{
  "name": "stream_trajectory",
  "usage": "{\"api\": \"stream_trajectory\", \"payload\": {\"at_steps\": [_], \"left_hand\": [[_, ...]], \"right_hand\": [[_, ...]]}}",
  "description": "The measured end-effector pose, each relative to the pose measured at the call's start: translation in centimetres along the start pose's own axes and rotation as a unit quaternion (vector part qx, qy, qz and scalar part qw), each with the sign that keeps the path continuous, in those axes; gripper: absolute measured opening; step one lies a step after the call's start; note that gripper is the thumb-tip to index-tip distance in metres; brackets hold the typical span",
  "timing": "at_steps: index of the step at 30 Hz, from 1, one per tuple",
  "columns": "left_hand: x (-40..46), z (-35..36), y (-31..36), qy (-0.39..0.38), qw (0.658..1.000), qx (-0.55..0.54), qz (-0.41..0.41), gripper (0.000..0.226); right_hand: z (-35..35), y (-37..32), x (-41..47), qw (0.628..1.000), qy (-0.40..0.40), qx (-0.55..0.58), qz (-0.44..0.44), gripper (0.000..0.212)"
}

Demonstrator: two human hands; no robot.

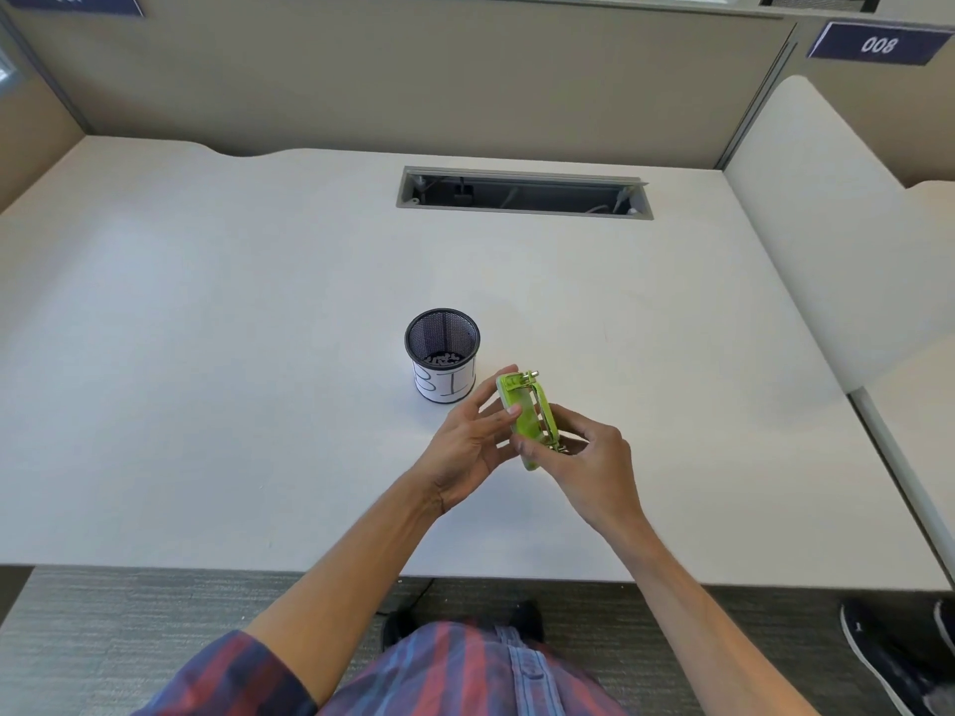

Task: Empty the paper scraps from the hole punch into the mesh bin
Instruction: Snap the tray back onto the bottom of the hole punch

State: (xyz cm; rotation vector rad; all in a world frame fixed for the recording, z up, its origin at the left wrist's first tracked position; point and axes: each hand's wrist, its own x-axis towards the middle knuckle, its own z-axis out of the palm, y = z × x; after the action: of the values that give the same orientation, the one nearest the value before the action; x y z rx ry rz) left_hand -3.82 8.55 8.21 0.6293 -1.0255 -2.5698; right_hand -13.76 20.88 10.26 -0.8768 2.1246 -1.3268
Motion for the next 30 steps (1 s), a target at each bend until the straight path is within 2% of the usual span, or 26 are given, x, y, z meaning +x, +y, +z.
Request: {"api": "stream_trajectory", "payload": {"at_steps": [12, 16, 19, 21, 24, 27, 30], "left_hand": [[2.1, 0.2, -0.4, 0.011, 1.0, 0.022, -0.005, 0.049], [2.5, 0.2, -0.4, 0.007, 0.994, 0.105, 0.003, 0.047], [2.7, -0.5, -1.1, 0.045, 0.973, 0.222, 0.032, 0.057], [2.8, -1.2, -1.8, 0.067, 0.926, 0.364, 0.074, 0.058], [3.0, -2.4, -2.7, 0.061, 0.8, 0.582, 0.136, 0.061], [3.6, -3.7, -3.6, 0.038, 0.694, 0.701, 0.162, 0.065], [4.4, -4.5, -3.9, 0.038, 0.625, 0.763, 0.16, 0.068]], "right_hand": [[0.3, 0.8, 1.5, 0.999, 0.025, 0.023, -0.003, 0.031], [0.0, 1.2, 2.4, 0.999, 0.051, 0.013, -0.003, 0.027], [-0.7, 1.5, 3.5, 0.995, 0.097, -0.021, -0.001, 0.022], [-1.3, 1.7, 4.6, 0.991, 0.123, -0.051, -0.001, 0.022], [-2.3, 1.9, 6.7, 0.983, 0.145, -0.111, -0.015, 0.033], [-3.2, 1.8, 9.0, 0.975, 0.149, -0.159, -0.031, 0.036], [-3.9, 1.5, 11.3, 0.968, 0.15, -0.199, -0.04, 0.033]]}}
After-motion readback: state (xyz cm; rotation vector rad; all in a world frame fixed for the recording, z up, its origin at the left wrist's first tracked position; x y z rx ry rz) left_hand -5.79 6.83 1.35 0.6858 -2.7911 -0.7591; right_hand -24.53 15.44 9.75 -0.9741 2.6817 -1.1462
